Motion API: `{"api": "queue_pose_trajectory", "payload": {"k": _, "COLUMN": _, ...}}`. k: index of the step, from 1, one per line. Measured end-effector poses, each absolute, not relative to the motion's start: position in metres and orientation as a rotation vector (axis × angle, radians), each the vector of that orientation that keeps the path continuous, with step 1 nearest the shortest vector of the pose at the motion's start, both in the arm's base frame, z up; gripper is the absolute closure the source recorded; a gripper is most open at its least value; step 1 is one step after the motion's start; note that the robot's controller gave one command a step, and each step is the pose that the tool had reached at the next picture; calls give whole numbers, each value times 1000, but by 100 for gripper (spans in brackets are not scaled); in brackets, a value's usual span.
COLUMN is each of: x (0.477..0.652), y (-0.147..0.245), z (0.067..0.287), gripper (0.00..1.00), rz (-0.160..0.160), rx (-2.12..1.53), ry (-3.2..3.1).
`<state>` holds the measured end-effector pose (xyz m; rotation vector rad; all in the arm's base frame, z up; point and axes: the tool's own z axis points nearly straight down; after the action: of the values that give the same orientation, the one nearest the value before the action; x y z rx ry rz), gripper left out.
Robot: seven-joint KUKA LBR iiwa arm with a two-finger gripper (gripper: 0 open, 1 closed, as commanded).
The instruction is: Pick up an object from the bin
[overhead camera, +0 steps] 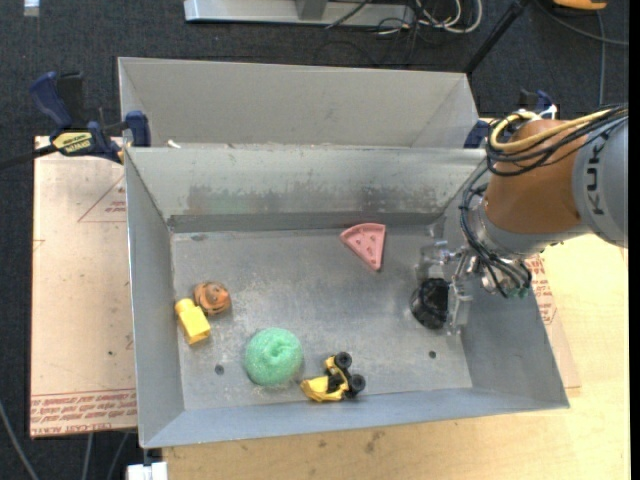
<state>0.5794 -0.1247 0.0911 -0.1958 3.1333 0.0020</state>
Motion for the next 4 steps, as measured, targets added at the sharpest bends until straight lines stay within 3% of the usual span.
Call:
{"api": "queue_pose_trajectory", "payload": {"k": 3, "x": 582, "y": -152, "z": 110, "gripper": 100, "rz": 14, "rx": -212, "ry": 3132}}
{"api": "queue_pose_trajectory", "payload": {"k": 4, "x": 574, "y": -143, "z": 110, "gripper": 100, "rz": 2, "rx": -325, "ry": 3123}}
